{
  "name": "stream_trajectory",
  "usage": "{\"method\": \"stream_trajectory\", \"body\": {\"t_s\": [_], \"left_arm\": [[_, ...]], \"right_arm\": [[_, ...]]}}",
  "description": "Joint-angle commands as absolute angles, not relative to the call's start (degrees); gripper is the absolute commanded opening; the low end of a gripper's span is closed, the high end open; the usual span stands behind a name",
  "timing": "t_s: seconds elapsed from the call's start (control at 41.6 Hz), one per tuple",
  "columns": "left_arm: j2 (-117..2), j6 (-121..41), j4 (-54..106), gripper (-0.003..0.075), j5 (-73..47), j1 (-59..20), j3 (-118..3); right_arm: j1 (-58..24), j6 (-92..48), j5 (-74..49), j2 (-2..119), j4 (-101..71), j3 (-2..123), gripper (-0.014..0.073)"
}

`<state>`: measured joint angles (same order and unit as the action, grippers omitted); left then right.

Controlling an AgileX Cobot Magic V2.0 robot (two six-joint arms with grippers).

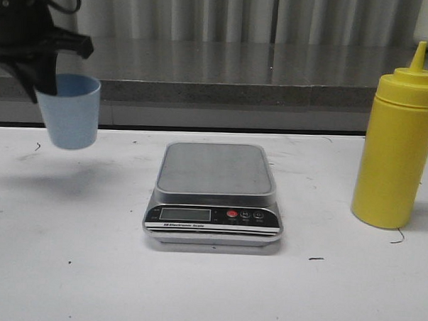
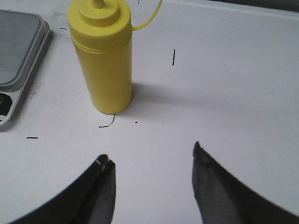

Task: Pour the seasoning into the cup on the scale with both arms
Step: 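Carry the cup over the scale and lower it onto the platform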

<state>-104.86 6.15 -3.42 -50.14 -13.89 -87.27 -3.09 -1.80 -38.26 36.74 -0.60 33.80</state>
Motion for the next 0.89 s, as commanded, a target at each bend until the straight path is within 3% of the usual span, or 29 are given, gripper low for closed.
{"method": "stream_trajectory", "body": {"t_s": [0.0, 0.384, 0.865], "left_arm": [[-98.9, 6.4, -2.9, -0.0020, -49.0, -17.1, -89.4], [-99.7, 9.5, -2.6, -0.0020, -45.3, -29.8, -89.9], [-114.2, 13.0, -2.6, -0.0020, -53.6, -31.2, -106.2]], "right_arm": [[-3.0, -2.3, -34.6, 37.2, 0.0, 35.8, 0.0405], [-3.0, -2.3, -34.6, 37.2, 0.0, 35.8, 0.0405], [-3.0, -2.3, -34.6, 37.2, 0.0, 35.8, 0.0405]]}}
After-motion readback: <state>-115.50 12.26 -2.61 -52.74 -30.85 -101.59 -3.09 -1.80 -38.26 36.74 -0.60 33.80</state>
